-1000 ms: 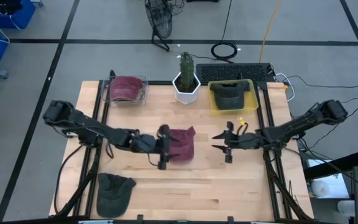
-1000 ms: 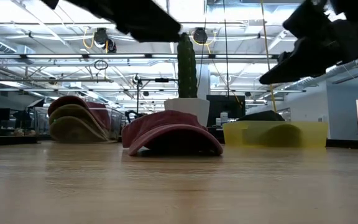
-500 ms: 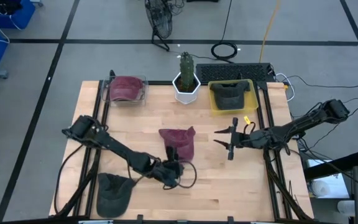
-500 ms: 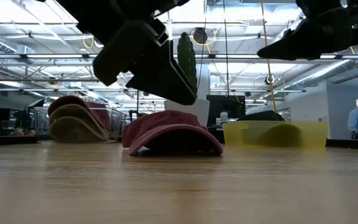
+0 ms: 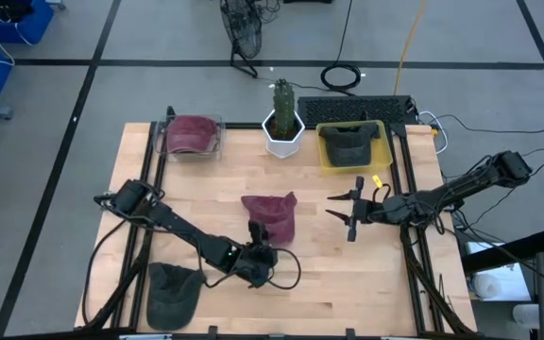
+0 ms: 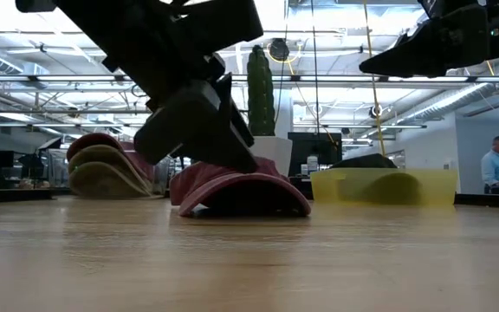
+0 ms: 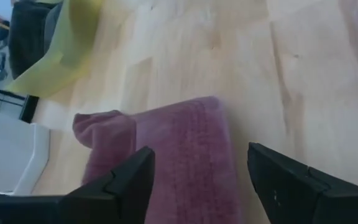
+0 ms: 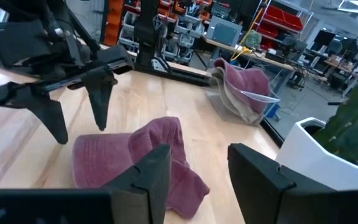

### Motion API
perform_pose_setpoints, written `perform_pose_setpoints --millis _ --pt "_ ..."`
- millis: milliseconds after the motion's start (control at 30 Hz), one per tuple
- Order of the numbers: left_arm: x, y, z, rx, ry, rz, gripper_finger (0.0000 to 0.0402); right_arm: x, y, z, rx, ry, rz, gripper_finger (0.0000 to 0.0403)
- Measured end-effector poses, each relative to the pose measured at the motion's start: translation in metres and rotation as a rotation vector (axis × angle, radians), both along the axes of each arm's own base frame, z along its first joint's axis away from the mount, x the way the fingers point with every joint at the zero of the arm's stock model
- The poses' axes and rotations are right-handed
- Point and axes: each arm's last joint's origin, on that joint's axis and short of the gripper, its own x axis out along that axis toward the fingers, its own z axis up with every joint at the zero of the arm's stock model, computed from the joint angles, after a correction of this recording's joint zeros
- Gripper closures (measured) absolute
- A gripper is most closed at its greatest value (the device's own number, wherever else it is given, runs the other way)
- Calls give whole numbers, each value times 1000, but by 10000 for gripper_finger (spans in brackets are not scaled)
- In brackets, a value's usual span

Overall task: Pick & Place hat
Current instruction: Put the red cap into the transparent bin

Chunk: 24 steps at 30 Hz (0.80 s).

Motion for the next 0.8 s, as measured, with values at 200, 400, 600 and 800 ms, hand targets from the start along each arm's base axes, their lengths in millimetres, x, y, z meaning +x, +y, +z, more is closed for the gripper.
perform_pose_setpoints --millis 200,400,600,800 --pt "1 -2 -5 1 28 -38 146 -1 0 -3 42 23 -7 259" --pt "3 -2 -16 38 53 -61 163 -1 0 -4 73 25 -11 259" --pt "8 11 -28 124 70 7 172 -1 0 -4 87 27 -12 259" --pt "7 15 -27 233 60 65 172 -1 0 -6 84 38 -13 259"
